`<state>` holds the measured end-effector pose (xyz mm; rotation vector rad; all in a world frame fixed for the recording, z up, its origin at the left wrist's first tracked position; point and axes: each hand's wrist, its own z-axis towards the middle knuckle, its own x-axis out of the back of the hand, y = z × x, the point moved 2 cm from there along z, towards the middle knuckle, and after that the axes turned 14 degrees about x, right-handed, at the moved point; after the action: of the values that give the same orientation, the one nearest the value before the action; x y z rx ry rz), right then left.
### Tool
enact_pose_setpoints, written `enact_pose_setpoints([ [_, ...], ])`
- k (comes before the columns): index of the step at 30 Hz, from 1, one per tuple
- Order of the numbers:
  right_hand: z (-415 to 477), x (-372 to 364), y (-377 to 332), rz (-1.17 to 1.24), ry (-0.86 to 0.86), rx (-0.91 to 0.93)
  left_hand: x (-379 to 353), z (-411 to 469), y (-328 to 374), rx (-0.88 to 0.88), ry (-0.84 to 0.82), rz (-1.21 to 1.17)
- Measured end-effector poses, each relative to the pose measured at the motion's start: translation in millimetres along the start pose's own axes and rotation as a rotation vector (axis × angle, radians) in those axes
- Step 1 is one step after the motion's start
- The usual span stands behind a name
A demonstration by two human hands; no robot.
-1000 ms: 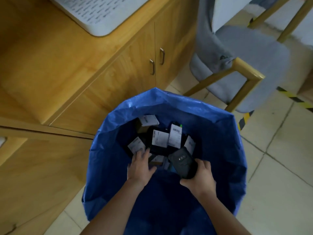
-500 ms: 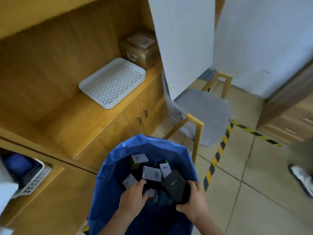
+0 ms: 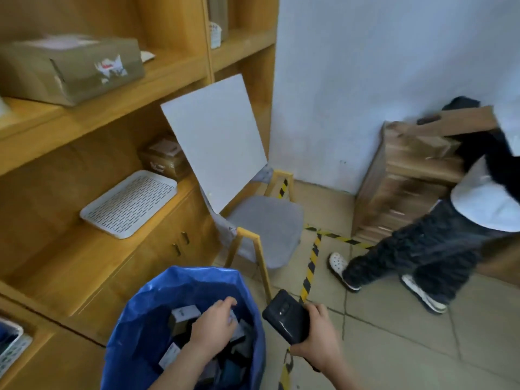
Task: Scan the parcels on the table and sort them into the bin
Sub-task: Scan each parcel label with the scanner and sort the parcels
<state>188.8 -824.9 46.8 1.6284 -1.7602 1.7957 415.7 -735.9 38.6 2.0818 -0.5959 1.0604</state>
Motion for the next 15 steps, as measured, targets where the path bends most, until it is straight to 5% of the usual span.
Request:
enact_pose_setpoints([
  [15, -201.9, 34.6, 85.6, 0.169, 0.602, -0.578, -86.6, -24.2, 204.8, -0.758, -0.28, 0.303],
])
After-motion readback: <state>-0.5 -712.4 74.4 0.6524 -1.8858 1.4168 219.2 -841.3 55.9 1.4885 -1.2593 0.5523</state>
